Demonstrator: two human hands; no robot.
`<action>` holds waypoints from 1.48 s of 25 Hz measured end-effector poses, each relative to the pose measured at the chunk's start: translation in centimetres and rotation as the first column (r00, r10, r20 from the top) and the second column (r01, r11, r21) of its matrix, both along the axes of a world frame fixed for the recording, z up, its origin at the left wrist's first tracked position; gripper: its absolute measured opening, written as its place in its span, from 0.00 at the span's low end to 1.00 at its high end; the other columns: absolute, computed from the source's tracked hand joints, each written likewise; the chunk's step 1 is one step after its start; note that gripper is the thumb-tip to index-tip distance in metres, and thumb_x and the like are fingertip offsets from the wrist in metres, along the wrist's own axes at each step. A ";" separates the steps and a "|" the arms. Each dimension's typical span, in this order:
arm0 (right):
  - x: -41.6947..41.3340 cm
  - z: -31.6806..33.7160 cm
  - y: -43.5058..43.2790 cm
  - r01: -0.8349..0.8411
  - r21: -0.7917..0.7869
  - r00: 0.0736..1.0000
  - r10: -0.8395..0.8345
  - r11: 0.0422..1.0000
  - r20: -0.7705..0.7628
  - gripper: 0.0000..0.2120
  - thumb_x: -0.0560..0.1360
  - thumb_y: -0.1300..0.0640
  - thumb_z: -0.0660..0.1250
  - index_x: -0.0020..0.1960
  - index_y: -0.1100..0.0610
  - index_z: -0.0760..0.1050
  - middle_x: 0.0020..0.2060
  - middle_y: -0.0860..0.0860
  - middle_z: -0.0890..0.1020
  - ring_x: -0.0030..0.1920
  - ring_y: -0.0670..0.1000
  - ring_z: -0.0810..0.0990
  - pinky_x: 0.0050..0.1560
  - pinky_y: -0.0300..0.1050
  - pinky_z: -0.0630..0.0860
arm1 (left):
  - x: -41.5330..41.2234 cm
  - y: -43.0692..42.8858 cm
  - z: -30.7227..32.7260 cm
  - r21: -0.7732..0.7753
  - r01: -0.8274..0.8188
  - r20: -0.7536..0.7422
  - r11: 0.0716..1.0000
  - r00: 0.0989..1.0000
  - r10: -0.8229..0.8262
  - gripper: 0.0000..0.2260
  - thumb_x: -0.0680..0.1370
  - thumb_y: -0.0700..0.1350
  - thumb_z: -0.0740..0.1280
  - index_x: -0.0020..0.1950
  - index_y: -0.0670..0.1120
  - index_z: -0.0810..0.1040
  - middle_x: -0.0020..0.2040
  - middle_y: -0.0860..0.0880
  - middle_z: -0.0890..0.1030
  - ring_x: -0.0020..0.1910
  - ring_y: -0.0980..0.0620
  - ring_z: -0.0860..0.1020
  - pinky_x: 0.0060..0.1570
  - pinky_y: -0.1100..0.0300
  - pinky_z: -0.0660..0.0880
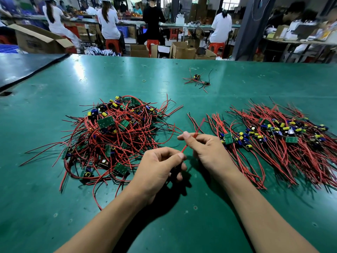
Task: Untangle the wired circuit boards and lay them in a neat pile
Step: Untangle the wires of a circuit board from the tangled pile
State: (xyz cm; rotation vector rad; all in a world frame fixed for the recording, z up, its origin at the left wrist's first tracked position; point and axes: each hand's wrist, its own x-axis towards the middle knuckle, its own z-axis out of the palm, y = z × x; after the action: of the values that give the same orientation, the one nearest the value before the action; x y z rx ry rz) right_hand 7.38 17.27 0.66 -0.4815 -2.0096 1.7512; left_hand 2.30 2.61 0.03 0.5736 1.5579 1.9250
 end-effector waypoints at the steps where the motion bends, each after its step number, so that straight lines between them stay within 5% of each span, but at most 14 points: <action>1: 0.0 -0.1 0.4 0.043 0.039 0.999 -0.043 0.998 -0.003 0.13 0.81 0.53 0.67 0.49 0.61 0.84 0.18 0.37 0.72 0.21 0.36 0.72 0.25 0.25 0.65 | 0.1 0.0 -0.1 -0.015 0.004 -0.028 1.000 1.000 -0.005 0.06 0.78 0.36 0.68 0.43 0.35 0.79 0.32 0.42 0.80 0.24 0.49 0.73 0.27 0.63 0.71; 6: -0.5 -0.8 0.6 0.053 -0.132 0.999 -0.053 0.990 0.004 0.19 0.82 0.46 0.62 0.42 0.54 0.85 0.26 0.47 0.67 0.22 0.44 0.61 0.23 0.35 0.56 | 0.1 0.1 -0.1 -0.065 0.022 -0.022 0.998 0.999 -0.024 0.04 0.77 0.35 0.67 0.45 0.36 0.80 0.32 0.41 0.81 0.25 0.48 0.76 0.27 0.62 0.74; 11: -0.8 -0.6 -0.5 -0.095 -0.310 0.995 0.085 0.946 -0.046 0.20 0.74 0.39 0.65 0.42 0.54 0.86 0.28 0.49 0.68 0.21 0.43 0.61 0.23 0.32 0.61 | 0.1 0.2 -0.1 -0.049 0.042 0.003 0.998 0.999 -0.041 0.10 0.80 0.41 0.65 0.42 0.45 0.84 0.29 0.41 0.79 0.22 0.47 0.76 0.24 0.62 0.73; 16: -0.6 -0.3 -0.5 -0.161 -0.396 0.987 0.149 0.904 -0.062 0.19 0.71 0.40 0.67 0.45 0.54 0.86 0.29 0.48 0.70 0.22 0.43 0.62 0.23 0.32 0.60 | -0.1 0.3 -0.2 0.014 0.034 0.100 0.999 0.994 -0.035 0.05 0.80 0.40 0.66 0.50 0.39 0.80 0.29 0.40 0.78 0.22 0.46 0.76 0.24 0.61 0.74; 20: 0.0 -0.3 0.1 -0.257 -0.399 0.967 0.233 0.880 -0.108 0.18 0.70 0.42 0.75 0.49 0.55 0.86 0.31 0.51 0.64 0.27 0.45 0.60 0.28 0.36 0.61 | -0.4 0.0 -0.1 0.021 0.073 0.118 0.997 0.990 -0.075 0.06 0.78 0.41 0.68 0.47 0.38 0.80 0.28 0.40 0.77 0.21 0.47 0.75 0.24 0.61 0.73; 24: -0.3 -1.1 -0.1 -0.165 -0.344 0.984 0.129 0.925 -0.123 0.18 0.66 0.40 0.77 0.44 0.55 0.86 0.24 0.47 0.62 0.26 0.46 0.58 0.34 0.47 0.54 | -0.4 -0.4 0.0 0.005 0.175 0.076 0.985 0.982 -0.175 0.12 0.74 0.45 0.70 0.48 0.35 0.79 0.27 0.42 0.77 0.20 0.49 0.73 0.24 0.64 0.71; 29: -1.0 -1.8 -0.7 0.086 -0.099 0.979 -0.103 0.991 -0.177 0.20 0.68 0.38 0.75 0.39 0.56 0.84 0.22 0.40 0.72 0.24 0.39 0.68 0.29 0.32 0.65 | -0.4 -0.3 0.2 0.008 0.169 0.050 0.986 0.984 -0.169 0.10 0.76 0.43 0.69 0.45 0.36 0.77 0.27 0.43 0.76 0.20 0.51 0.71 0.23 0.64 0.69; 31: -1.2 -1.8 -0.8 0.138 -0.065 0.976 -0.147 0.988 -0.162 0.19 0.73 0.39 0.71 0.37 0.55 0.84 0.23 0.41 0.71 0.24 0.40 0.66 0.28 0.33 0.64 | -0.3 -0.2 0.1 0.000 0.137 0.044 0.991 0.990 -0.137 0.09 0.77 0.43 0.69 0.45 0.37 0.77 0.27 0.44 0.76 0.20 0.51 0.71 0.23 0.64 0.69; 37: -1.2 -0.8 -1.3 0.042 -0.392 0.994 -0.079 0.919 -0.078 0.23 0.71 0.36 0.65 0.33 0.55 0.82 0.21 0.47 0.68 0.20 0.44 0.62 0.22 0.34 0.61 | -0.1 0.0 0.0 0.005 0.043 0.066 0.999 0.997 -0.043 0.07 0.78 0.41 0.68 0.51 0.38 0.80 0.27 0.42 0.77 0.20 0.49 0.72 0.24 0.63 0.71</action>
State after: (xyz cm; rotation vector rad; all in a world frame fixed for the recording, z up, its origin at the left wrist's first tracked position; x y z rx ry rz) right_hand 6.18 16.00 -0.19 -0.5667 -1.5643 2.1016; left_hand 2.15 2.62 -0.02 0.5354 1.4902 1.8956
